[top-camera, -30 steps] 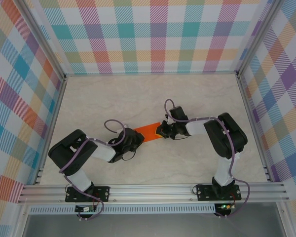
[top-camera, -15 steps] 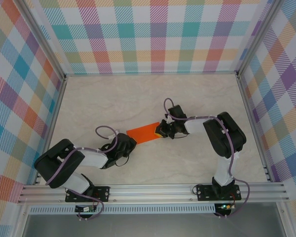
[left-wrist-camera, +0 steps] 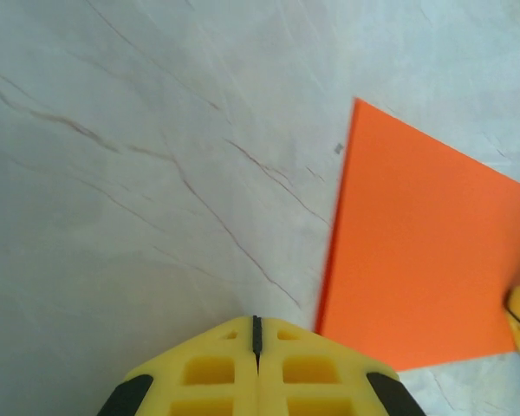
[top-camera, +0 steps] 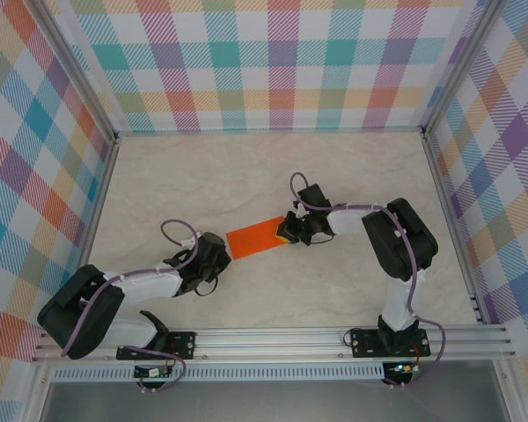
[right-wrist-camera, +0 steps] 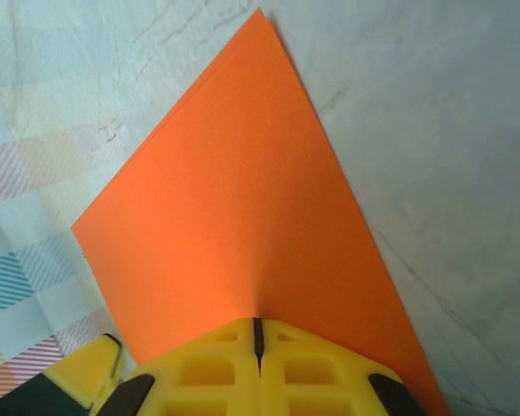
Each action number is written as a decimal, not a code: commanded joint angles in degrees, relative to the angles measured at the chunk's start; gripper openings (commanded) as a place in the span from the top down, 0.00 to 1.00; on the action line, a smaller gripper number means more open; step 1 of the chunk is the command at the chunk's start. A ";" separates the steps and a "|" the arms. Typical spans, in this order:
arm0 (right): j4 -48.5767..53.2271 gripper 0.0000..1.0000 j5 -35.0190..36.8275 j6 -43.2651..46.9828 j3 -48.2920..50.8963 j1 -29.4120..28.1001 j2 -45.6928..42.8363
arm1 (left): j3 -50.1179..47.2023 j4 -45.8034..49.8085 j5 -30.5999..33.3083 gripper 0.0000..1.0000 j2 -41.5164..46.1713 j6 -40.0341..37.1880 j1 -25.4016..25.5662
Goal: Fold a paper plane with a square sheet of paper (pick it up from the middle)
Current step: First fold in half a square sheet of paper at the center of the table, then rotate the square sheet of paper at the center of the table.
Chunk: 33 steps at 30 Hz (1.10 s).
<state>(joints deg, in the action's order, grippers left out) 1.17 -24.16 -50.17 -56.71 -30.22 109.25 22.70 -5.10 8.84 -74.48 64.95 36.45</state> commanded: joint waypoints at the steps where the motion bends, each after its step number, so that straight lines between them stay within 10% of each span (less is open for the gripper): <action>1: 9.68 1.00 8.70 4.47 -0.55 0.77 1.61 | 3.61 10.05 -2.63 1.00 2.53 -6.33 -2.99; 5: 11.21 0.99 6.62 7.73 -4.63 -0.09 -1.59 | 11.44 18.98 -6.05 1.00 1.58 -12.56 -6.93; 19: 21.79 0.77 9.53 8.10 -29.20 -13.12 10.47 | 25.24 31.42 -12.96 0.38 -8.35 -20.70 -20.88; 33: 29.29 0.76 5.43 15.04 -34.80 -16.70 17.24 | 25.71 33.57 -13.50 0.15 -8.16 -22.31 -23.92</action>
<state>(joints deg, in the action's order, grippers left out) 26.11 -15.99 -40.10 -92.66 -45.76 127.04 47.51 26.04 -4.03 -82.87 43.70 13.72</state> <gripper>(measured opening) 0.245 0.837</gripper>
